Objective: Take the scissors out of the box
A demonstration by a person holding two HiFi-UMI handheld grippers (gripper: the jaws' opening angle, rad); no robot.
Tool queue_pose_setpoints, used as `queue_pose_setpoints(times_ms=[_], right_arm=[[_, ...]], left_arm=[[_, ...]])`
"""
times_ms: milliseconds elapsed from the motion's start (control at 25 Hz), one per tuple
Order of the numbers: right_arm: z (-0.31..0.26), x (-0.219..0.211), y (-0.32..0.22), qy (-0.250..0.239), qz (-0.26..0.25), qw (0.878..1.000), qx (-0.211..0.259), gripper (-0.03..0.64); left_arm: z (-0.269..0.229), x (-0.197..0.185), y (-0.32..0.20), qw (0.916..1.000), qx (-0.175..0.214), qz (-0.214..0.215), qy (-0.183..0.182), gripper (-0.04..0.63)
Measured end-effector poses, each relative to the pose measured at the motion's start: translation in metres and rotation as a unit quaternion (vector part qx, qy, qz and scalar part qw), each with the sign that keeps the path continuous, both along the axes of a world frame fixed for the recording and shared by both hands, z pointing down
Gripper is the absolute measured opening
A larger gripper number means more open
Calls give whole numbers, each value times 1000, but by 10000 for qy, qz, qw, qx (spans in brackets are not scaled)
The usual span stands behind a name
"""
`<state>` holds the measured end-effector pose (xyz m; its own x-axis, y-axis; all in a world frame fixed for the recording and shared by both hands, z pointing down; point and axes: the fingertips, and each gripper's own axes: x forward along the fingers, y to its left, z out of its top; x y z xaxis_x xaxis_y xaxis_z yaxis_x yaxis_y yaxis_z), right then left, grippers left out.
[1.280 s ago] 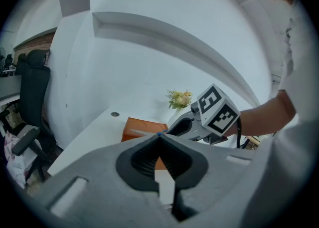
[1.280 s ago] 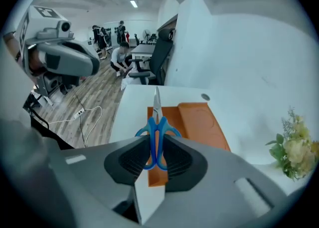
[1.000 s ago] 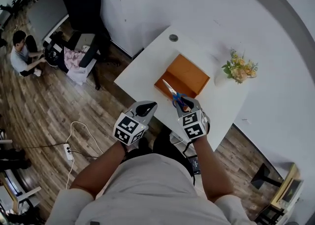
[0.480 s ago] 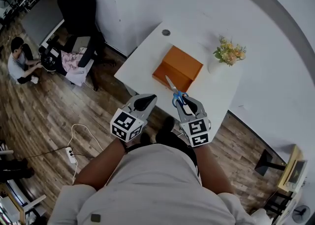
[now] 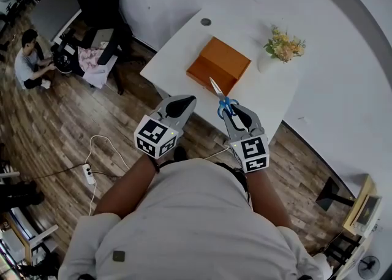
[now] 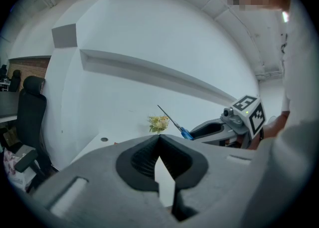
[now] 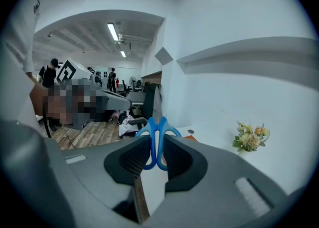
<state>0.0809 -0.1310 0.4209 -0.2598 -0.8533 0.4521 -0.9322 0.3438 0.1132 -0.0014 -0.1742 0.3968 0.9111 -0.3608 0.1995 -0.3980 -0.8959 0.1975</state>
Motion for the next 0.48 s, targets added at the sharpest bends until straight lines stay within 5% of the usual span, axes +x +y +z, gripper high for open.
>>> queue_pose_setpoints(times_ms=[480], right_arm=[[-6, 86, 60, -411, -477, 9980, 9, 100]], left_arm=[[-6, 72, 64, 9987, -27, -510, -89, 5]])
